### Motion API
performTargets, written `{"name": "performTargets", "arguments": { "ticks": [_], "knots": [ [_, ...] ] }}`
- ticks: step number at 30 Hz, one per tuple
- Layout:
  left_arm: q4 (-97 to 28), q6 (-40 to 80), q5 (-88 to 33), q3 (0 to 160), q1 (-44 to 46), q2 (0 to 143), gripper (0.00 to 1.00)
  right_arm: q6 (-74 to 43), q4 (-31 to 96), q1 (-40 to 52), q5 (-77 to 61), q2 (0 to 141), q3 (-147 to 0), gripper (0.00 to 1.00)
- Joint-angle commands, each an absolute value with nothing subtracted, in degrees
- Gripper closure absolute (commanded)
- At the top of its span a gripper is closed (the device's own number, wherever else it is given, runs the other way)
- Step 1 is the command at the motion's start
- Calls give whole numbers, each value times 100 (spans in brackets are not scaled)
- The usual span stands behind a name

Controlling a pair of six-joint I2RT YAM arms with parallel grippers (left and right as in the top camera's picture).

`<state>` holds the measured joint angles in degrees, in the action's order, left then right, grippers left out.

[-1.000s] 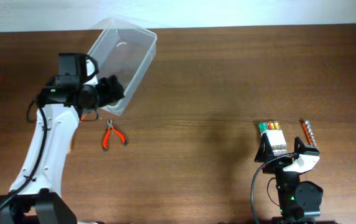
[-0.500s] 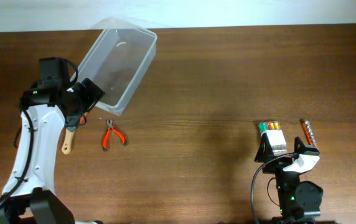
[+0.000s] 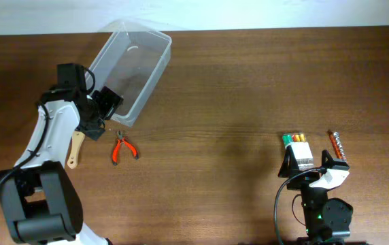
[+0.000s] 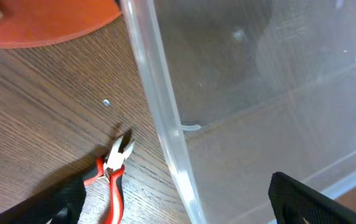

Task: Pack container
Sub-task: 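Grasp the container's near wall with the left gripper, then drag the container right to table center and release it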

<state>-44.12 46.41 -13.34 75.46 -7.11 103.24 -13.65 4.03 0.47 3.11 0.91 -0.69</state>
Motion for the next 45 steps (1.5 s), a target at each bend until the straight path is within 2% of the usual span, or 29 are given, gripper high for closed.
{"name": "performTargets", "arguments": {
  "ticks": [1,8,15,18,24,26,28,31,40,45],
  "knots": [
    [-4388,4729,-1271,7644,-742,10464,5,-1358,429,32,340,58,-32,1],
    [-4195,4729,-1199,7644,-742,10512,41,-1358,429,32,340,58,-32,2],
    [-4136,4724,-1122,7644,-740,10512,49,-1358,429,32,340,58,-32,1],
    [-4139,4705,-1000,7644,-740,10516,61,-1358,429,32,340,58,-32,1],
    [-4139,4705,-958,7642,-740,10523,78,-1358,429,32,340,58,-32,1],
    [-4145,4703,-897,7642,-740,10523,78,-1358,429,32,340,58,-32,1],
    [-4152,4705,-873,7638,-740,10523,82,-1358,429,32,340,58,-32,2],
    [-4152,4700,-878,7638,-740,10523,98,-1358,429,32,340,58,-32,1],
    [-3951,4611,-1282,7723,-740,10521,98,-1358,429,32,340,58,-32,2],
    [-3948,3948,-1931,8305,-729,10516,98,-1358,429,32,340,58,-32,1]
  ]
}}
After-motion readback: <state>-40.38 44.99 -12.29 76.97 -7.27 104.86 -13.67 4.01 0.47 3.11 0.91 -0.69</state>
